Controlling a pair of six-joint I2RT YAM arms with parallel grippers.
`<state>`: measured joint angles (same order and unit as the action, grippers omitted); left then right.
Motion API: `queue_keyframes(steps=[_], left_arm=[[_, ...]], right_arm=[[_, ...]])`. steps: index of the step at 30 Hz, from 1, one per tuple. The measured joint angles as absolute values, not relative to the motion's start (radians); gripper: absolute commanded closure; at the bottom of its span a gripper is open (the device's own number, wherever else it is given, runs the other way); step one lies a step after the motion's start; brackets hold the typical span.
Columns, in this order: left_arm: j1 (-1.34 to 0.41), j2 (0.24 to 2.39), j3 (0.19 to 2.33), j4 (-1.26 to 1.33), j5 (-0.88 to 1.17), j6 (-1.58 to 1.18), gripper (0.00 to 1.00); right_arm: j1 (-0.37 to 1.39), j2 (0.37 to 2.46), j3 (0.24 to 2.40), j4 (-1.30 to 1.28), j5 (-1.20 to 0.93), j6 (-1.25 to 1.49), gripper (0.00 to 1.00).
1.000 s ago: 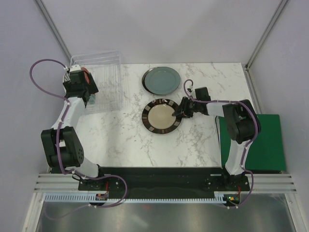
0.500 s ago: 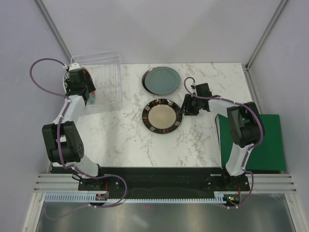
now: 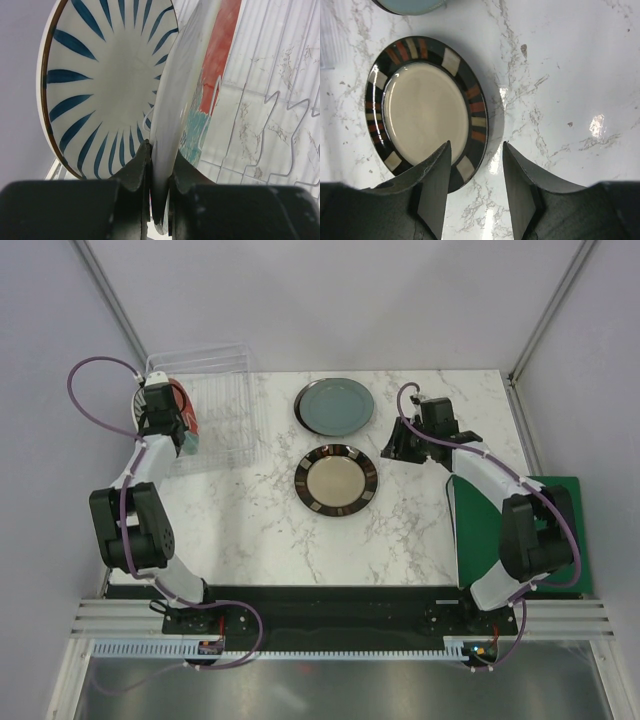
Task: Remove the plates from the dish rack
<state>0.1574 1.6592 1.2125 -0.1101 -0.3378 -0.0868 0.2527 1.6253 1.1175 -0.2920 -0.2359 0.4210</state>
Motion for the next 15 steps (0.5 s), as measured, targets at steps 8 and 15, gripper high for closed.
queue_keyframes(steps=[8, 15], left_arm=[[0.158, 1.647, 1.247, -0.18, -0.33, -0.076, 0.98], [0.156, 1.591, 1.254, -0.272, -0.333, -0.066, 0.98]], right_arm=[[0.253, 1.594, 1.151, -0.303, -0.299, 0.414, 0.48], [0.256, 1.594, 1.151, -0.308, -0.329, 0.414, 0.48]])
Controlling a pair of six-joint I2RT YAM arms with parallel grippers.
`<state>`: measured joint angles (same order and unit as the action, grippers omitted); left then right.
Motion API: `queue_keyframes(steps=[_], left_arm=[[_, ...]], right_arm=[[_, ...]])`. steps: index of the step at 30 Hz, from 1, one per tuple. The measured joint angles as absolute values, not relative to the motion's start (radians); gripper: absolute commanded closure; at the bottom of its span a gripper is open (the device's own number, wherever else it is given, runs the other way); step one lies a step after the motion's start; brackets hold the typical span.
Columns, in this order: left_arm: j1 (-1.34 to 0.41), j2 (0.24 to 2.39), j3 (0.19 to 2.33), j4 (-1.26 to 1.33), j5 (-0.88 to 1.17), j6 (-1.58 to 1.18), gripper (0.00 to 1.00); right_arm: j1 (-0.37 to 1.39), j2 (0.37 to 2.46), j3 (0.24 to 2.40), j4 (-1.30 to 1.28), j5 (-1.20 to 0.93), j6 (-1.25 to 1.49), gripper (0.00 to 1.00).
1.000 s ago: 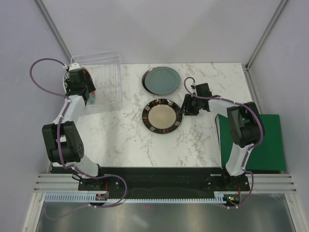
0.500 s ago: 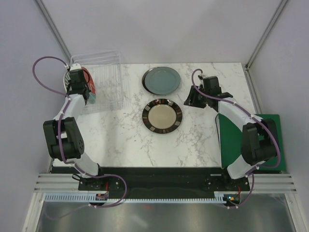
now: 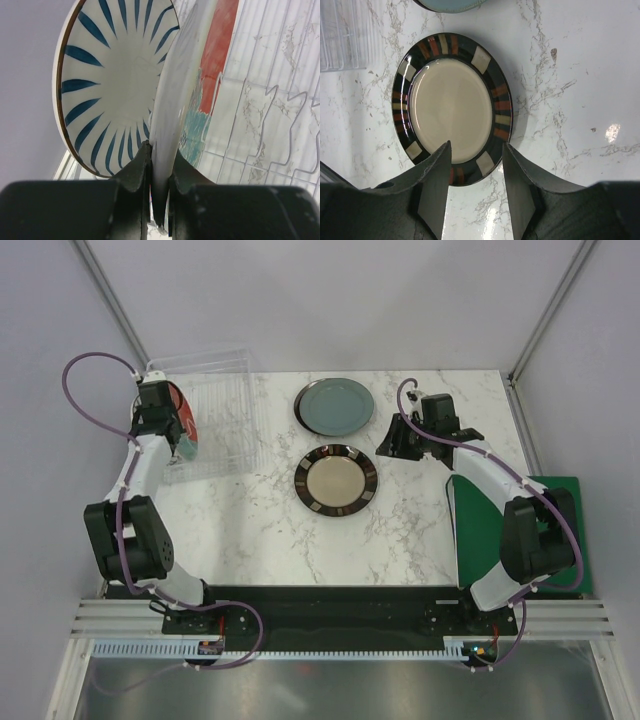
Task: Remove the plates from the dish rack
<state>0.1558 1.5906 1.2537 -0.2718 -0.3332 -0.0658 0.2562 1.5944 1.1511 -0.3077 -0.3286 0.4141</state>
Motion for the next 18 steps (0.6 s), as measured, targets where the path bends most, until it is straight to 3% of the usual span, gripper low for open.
queue_keyframes(steps=[18], left_arm=[[0.155, 1.512, 1.254, -0.427, -0.335, -0.027, 0.98]], right_arm=[[0.291, 1.616, 1.151, -0.303, -0.347, 0.416, 0.48]])
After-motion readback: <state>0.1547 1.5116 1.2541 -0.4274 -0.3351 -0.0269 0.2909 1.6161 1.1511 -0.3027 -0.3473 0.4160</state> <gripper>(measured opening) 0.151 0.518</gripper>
